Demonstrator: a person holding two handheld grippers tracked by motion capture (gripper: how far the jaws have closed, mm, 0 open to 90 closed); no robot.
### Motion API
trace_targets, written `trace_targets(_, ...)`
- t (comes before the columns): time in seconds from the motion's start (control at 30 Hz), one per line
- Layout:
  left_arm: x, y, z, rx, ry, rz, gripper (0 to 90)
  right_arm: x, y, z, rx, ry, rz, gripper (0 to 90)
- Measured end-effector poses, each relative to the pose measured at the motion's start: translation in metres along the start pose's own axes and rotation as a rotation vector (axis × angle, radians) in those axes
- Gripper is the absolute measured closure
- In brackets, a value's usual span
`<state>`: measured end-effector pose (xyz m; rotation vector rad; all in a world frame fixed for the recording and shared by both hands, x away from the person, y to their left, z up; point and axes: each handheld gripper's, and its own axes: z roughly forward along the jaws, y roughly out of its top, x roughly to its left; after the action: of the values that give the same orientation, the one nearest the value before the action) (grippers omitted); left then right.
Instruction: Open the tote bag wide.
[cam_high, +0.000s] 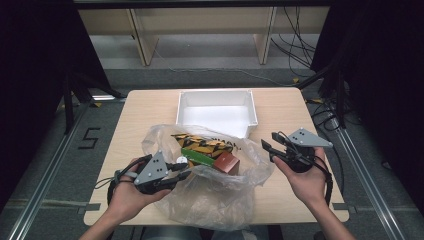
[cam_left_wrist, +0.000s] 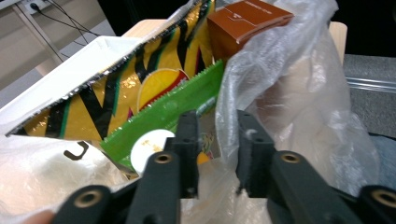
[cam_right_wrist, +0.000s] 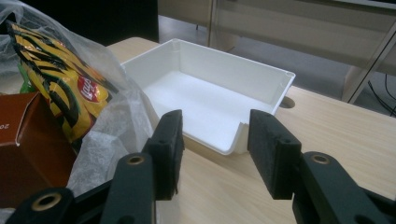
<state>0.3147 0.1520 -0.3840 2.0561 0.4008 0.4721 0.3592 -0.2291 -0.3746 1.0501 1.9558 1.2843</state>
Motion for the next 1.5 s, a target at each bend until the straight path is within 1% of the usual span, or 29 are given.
trace_targets(0.03, -0.001, -0.001, 0.000, 0.002, -0.010, -0.004, 78.4, 0.001, -0.001, -0.001, 0.026, 0.021, 0.014, 58.5)
trace_targets(0.07, -0.002, -0.002, -0.001, 0.006, -0.015, 0.012, 81.0, 0.001, -0.001, -0.001, 0.038, 0.024, 0.011, 60.0)
trace_targets(0.1, -0.003, -0.004, -0.001, 0.010, -0.022, 0.010, 82.6, 0.001, -0.002, 0.000, 0.027, 0.014, 0.001, 61.5)
trace_targets(0.17, -0.006, -0.008, 0.000, 0.020, -0.039, 0.001, 85.0, 0.000, -0.003, 0.002, 0.024, 0.023, -0.020, 65.1)
trace_targets(0.2, -0.008, -0.010, 0.000, 0.025, -0.043, -0.019, 85.5, 0.000, -0.004, 0.002, 0.038, 0.029, -0.020, 66.8)
trace_targets(0.23, -0.008, -0.011, 0.001, 0.033, -0.053, -0.014, 86.1, 0.003, -0.005, 0.001, 0.063, 0.039, 0.015, 69.3)
trace_targets(0.33, -0.012, -0.017, 0.004, 0.035, -0.073, -0.037, 86.6, 0.005, -0.007, 0.003, 0.078, 0.059, 0.011, 74.4)
trace_targets(0.37, -0.012, -0.019, 0.005, 0.042, -0.078, -0.028, 86.6, 0.004, -0.007, 0.003, 0.076, 0.055, -0.003, 75.6)
trace_targets(0.4, -0.014, -0.021, 0.006, 0.048, -0.082, -0.045, 86.6, 0.004, -0.008, 0.004, 0.071, 0.056, -0.012, 76.8)
trace_targets(0.43, -0.014, -0.022, 0.007, 0.053, -0.088, -0.044, 86.6, 0.006, -0.008, 0.004, 0.087, 0.061, 0.008, 78.3)
trace_targets(0.53, -0.016, -0.028, 0.011, 0.064, -0.096, -0.057, 86.5, 0.007, -0.009, 0.004, 0.091, 0.059, 0.010, 82.6)
trace_targets(0.63, -0.017, -0.032, 0.014, 0.082, -0.104, -0.056, 86.5, 0.007, -0.010, 0.005, 0.106, 0.069, -0.006, 85.2)
trace_targets(0.67, -0.016, -0.034, 0.016, 0.086, -0.100, -0.039, 86.5, 0.007, -0.011, 0.006, 0.100, 0.062, -0.004, 85.6)
trace_targets(0.7, -0.018, -0.035, 0.017, 0.086, -0.104, -0.065, 86.5, 0.007, -0.011, 0.007, 0.100, 0.074, -0.008, 85.7)
trace_targets(0.73, -0.018, -0.037, 0.018, 0.088, -0.108, -0.065, 86.5, 0.007, -0.012, 0.007, 0.105, 0.073, -0.016, 85.7)
trace_targets(0.8, -0.019, -0.039, 0.020, 0.098, -0.112, -0.063, 86.4, 0.008, -0.012, 0.007, 0.109, 0.068, 0.008, 84.1)
trace_targets(0.93, -0.022, -0.041, 0.024, 0.097, -0.110, -0.066, 86.2, 0.008, -0.004, 0.004, 0.054, 0.078, 0.000, 74.3)
trace_targets(0.97, -0.021, -0.041, 0.024, 0.105, -0.122, -0.066, 86.1, 0.010, -0.002, 0.002, 0.053, 0.088, 0.011, 71.7)
trace_targets(1.03, -0.022, -0.042, 0.026, 0.106, -0.113, -0.069, 86.0, 0.013, 0.003, -0.001, 0.044, 0.122, 0.004, 68.6)
trace_targets(1.07, -0.022, -0.042, 0.026, 0.118, -0.117, -0.061, 86.0, 0.015, 0.005, -0.001, 0.022, 0.130, -0.017, 67.4)
trace_targets(1.1, -0.023, -0.043, 0.028, 0.102, -0.108, -0.069, 85.9, 0.019, 0.007, -0.003, 0.032, 0.126, -0.009, 66.2)
trace_targets(1.13, -0.024, -0.044, 0.029, 0.106, -0.112, -0.073, 85.8, 0.020, 0.008, -0.003, 0.026, 0.144, -0.036, 65.3)
trace_targets(1.23, -0.024, -0.045, 0.031, 0.124, -0.117, -0.068, 85.5, 0.029, 0.009, -0.005, 0.039, 0.170, -0.018, 63.2)
trace_targets(1.3, -0.023, -0.046, 0.031, 0.132, -0.122, -0.061, 85.4, 0.033, 0.009, -0.004, 0.042, 0.188, -0.041, 61.6)
trace_targets(1.33, -0.025, -0.047, 0.032, 0.114, -0.107, -0.072, 85.4, 0.034, 0.009, -0.003, 0.035, 0.195, -0.051, 61.2)
trace_targets(1.37, -0.025, -0.047, 0.033, 0.116, -0.108, -0.072, 85.4, 0.037, 0.009, -0.003, 0.056, 0.205, -0.026, 60.8)
trace_targets(1.4, -0.025, -0.048, 0.033, 0.119, -0.110, -0.068, 85.4, 0.036, 0.009, -0.002, 0.054, 0.206, -0.047, 60.6)
trace_targets(1.43, -0.025, -0.048, 0.033, 0.123, -0.115, -0.068, 85.4, 0.039, 0.008, 0.000, 0.037, 0.197, -0.033, 60.5)
trace_targets(1.5, -0.026, -0.049, 0.034, 0.124, -0.112, -0.072, 85.4, 0.039, 0.008, 0.001, 0.068, 0.207, -0.028, 60.9)
